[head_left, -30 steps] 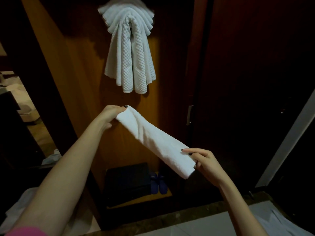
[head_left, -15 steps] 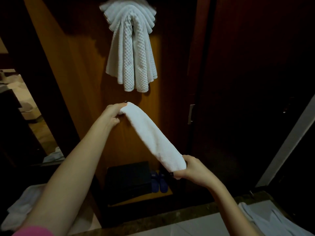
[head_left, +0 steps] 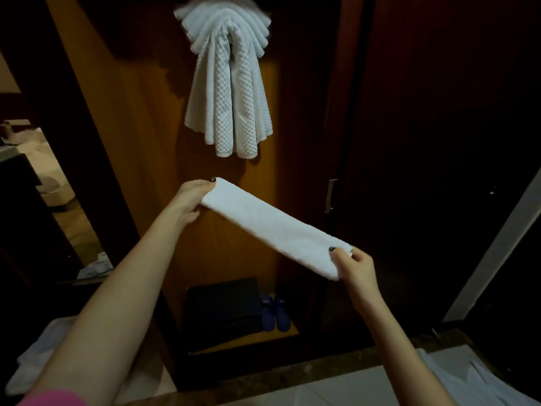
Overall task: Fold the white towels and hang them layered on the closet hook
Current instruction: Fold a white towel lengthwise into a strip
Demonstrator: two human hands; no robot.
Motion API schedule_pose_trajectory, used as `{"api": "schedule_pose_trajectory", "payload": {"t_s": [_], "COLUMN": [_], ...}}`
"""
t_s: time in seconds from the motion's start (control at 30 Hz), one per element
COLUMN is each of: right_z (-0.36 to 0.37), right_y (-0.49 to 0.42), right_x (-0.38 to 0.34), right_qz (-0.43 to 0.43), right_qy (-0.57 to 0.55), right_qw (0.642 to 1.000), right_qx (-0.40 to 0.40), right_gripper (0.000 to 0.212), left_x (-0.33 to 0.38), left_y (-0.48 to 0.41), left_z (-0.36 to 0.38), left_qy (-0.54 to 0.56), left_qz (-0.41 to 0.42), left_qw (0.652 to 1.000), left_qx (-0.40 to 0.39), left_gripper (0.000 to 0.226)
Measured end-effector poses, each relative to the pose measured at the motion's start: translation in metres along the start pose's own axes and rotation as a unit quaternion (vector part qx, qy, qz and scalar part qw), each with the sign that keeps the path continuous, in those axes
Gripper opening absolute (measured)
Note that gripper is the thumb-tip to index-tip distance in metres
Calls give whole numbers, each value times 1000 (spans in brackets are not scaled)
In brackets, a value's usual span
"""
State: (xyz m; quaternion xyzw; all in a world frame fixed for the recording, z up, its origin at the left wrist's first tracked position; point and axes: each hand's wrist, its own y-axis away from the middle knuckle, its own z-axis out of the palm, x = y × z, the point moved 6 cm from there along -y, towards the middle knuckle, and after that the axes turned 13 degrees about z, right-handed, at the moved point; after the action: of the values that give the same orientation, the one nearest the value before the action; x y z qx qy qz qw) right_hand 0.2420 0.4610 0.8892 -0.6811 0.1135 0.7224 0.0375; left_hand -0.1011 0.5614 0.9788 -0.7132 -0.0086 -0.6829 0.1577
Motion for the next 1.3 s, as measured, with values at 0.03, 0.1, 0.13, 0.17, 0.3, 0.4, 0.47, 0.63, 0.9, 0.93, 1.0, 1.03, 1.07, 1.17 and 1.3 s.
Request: {"api": "schedule_pose_trajectory", "payload": {"t_s": [0.03, 0.1, 0.13, 0.17, 0.3, 0.4, 0.47, 0.63, 0.9, 0.93, 1.0, 1.03, 1.07, 1.17, 1.3], "right_z": [-1, -3, -3, -1, 8, 28, 42, 70, 99, 104, 116, 123, 131, 156, 183], "right_y": [-3, -12, -17, -20, -36, -54, -65, -90, -134, -140, -157, -167, -178, -213, -263], "right_x": [-5, -13, -14, -18, -45, -72, -95, -168, -277, -288, -310, -320, -330, -359, -403], "right_qz": [-2, 39, 80, 114, 155, 166, 160, 29, -152, -170, -207, -224, -237, -249, -269], "right_qy": [-4, -9, -17, -21, -61, -109, -137, -86, -54, -47, -42, -37, -31, -21, -29], "right_qw": [1000, 999, 996, 992, 977, 969, 964, 976, 968, 965, 961, 960, 958, 951, 942], "right_qx": [8, 3, -17, -54, -132, -149, -164, -199, -193, -194, -177, -165, -160, -181, -198], "right_gripper": [15, 13, 22, 22, 9, 26, 23, 21, 61, 56, 43, 37, 33, 33, 33], "left_x": [2, 6, 8, 11, 29, 53, 71, 120, 169, 172, 181, 185, 189, 209, 240], "left_y": [-1, -4, -6, -8, -16, -24, -30, -49, -113, -122, -143, -154, -165, -206, -267], "left_z": [1, -2, -5, -8, -21, -32, -39, -51, -59, -60, -62, -63, -63, -65, -66], "left_qy": [-3, 3, 7, 15, 31, 31, 24, 21, 73, 79, 85, 86, 87, 81, 65], "left_qz": [15, 42, 53, 61, 106, 143, 161, 224, 239, 241, 245, 249, 256, 288, 327], "left_qw": [1000, 999, 998, 998, 993, 989, 987, 974, 968, 967, 966, 964, 963, 954, 942], "left_qx": [-10, -23, -27, -28, -32, -7, 8, 11, 20, 18, 15, 15, 15, 17, 48], "left_gripper": [14, 17, 15, 12, 14, 20, 22, 28, 27, 26, 26, 26, 24, 14, 18]}}
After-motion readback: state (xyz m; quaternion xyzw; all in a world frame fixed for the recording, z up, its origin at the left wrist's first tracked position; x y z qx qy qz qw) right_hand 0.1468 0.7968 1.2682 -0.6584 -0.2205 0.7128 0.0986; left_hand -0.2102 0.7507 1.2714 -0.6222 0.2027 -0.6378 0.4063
